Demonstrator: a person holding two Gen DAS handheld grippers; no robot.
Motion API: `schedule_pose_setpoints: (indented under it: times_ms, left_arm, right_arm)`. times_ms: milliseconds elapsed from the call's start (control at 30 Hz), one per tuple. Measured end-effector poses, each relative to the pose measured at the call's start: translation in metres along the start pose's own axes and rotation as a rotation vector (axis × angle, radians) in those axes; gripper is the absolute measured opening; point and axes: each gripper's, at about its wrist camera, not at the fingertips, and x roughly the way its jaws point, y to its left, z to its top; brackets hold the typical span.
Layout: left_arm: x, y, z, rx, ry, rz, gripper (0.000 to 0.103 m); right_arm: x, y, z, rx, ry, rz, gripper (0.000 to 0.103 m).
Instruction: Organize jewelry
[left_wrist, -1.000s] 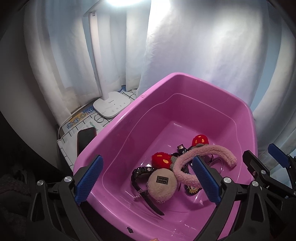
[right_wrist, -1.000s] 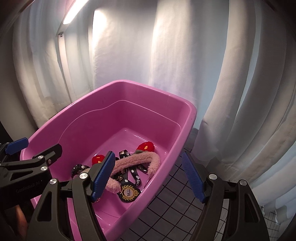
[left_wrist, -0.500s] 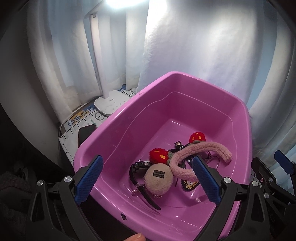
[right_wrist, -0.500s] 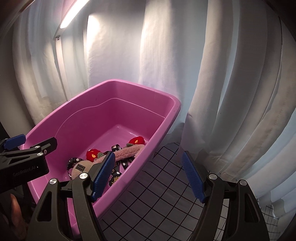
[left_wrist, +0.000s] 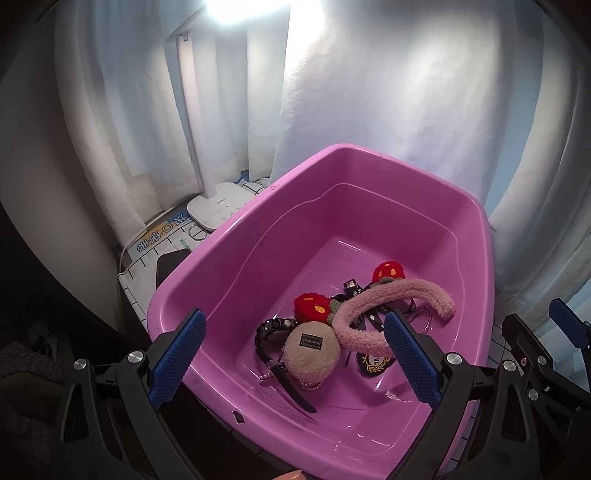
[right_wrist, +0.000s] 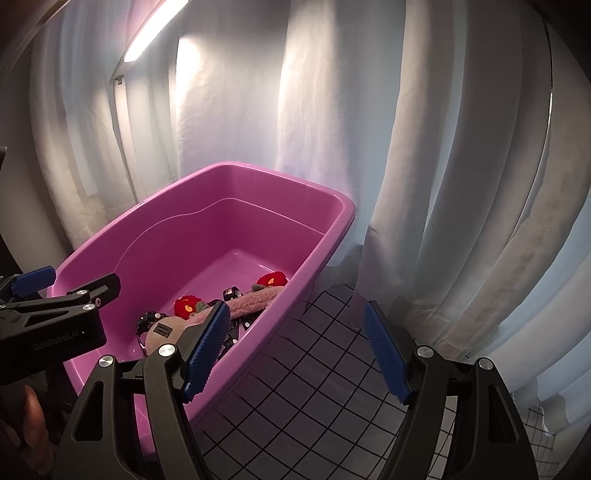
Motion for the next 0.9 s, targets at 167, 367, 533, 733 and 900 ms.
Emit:
schedule_pose_setpoints:
  times_ms: [167, 367, 533, 733, 900]
  left_arm:
    - [-0.0008, 0.0007, -0.0006, 0.002, -0.002, 0.005, 0.096]
    - [-0.0015, 0.0020, -0.0012, -0.005, 0.001, 0.006, 0.097]
    - [-0.0024, 0.0045, -0.0019, -0.024, 0.002, 0.009, 0.097]
    - [-0.0017, 0.0054, -0.0022, -0.022, 0.003, 0.009, 0.097]
    - [-0.0014, 0.0045, -0.0024, -0.023, 0.003, 0.010, 0.097]
  right_arm:
    - [-0.0009, -0.0005, -0.0002, 0.000, -0.001, 0.000, 0.071]
    - [-0.0011, 0.0000, 0.0002, 0.002, -0.001, -0.003, 0.071]
    - [-0.0025, 0.0002, -0.0004, 0.003, -0.001, -0.002, 0.071]
    - [-0.0022, 0.0003, -0.0005, 0.002, -0.001, -0.001, 0.071]
    - [-0.0023, 0.0005, -0.0007, 0.001, -0.001, 0.001, 0.071]
